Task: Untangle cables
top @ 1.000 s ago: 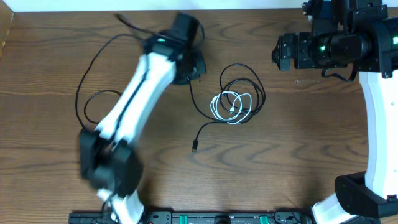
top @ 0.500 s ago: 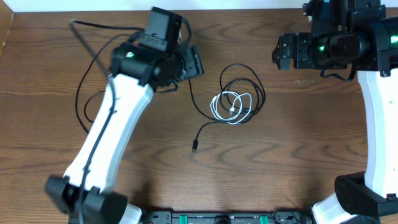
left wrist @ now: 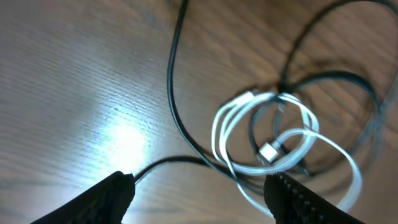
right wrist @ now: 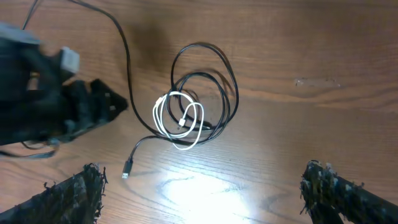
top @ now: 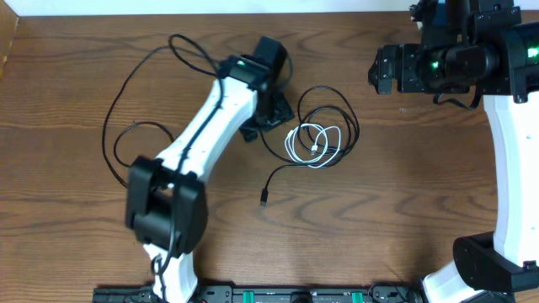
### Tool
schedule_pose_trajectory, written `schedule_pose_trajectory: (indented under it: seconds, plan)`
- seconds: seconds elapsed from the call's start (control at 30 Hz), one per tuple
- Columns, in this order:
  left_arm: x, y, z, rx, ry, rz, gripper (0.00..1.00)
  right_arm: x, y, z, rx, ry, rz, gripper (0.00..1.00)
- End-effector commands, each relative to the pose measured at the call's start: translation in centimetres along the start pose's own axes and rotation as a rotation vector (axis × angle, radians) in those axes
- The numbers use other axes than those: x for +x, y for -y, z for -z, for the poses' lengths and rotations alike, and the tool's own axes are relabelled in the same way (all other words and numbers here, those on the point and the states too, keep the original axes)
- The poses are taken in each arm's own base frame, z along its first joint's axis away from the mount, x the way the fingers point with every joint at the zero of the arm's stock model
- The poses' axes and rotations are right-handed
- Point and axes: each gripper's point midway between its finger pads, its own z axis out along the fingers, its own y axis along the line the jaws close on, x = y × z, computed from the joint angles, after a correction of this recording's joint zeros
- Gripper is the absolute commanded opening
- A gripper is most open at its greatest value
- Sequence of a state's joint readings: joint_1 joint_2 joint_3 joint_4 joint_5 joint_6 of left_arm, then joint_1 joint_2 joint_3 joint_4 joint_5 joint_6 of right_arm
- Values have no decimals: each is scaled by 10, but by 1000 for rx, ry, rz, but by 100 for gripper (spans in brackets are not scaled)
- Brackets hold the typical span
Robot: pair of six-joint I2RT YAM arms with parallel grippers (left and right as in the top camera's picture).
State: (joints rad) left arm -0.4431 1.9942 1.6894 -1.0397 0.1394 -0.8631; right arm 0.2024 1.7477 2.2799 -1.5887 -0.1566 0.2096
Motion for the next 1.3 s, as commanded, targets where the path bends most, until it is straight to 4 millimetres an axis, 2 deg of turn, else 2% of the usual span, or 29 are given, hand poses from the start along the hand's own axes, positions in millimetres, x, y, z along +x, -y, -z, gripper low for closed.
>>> schedule_pose_trajectory:
  seconds: [0.0, 0.13, 0.27, 0.43, 0.53, 0.63, 0.73, 0.87, 1.03, 1.27]
  plan:
    - [-5, -11, -22, -87, 19, 94, 72, 0, 2, -5, 11, -12, -15, 99]
    - [-9, -20, -40, -128, -6, 116, 72, 0, 2, -5, 10, -10, -14, 99]
    - [-9, -25, -48, -147, -17, 150, 71, -1, 1, -5, 9, -6, -14, 99]
    - [-8, -20, -56, -131, -7, 137, 66, -3, 1, -5, 7, 2, -12, 99]
    - [-6, -27, -62, -143, -14, 144, 59, -3, 1, -5, 7, 1, -12, 99]
    - [-6, -34, -70, -145, -22, 155, 57, -3, 1, -5, 8, 0, -13, 99]
    - [-2, -36, -80, -135, -37, 157, 54, -3, 1, -5, 7, 2, -12, 99]
    - [7, -33, -88, -129, -41, 137, 44, -5, 1, -5, 5, 10, -11, 99]
    - [16, -32, -100, -123, -40, 113, 44, -6, 0, -5, 5, 14, -11, 99]
    - [24, -46, -118, -136, -48, 104, 34, -6, 0, -5, 4, 14, -10, 99]
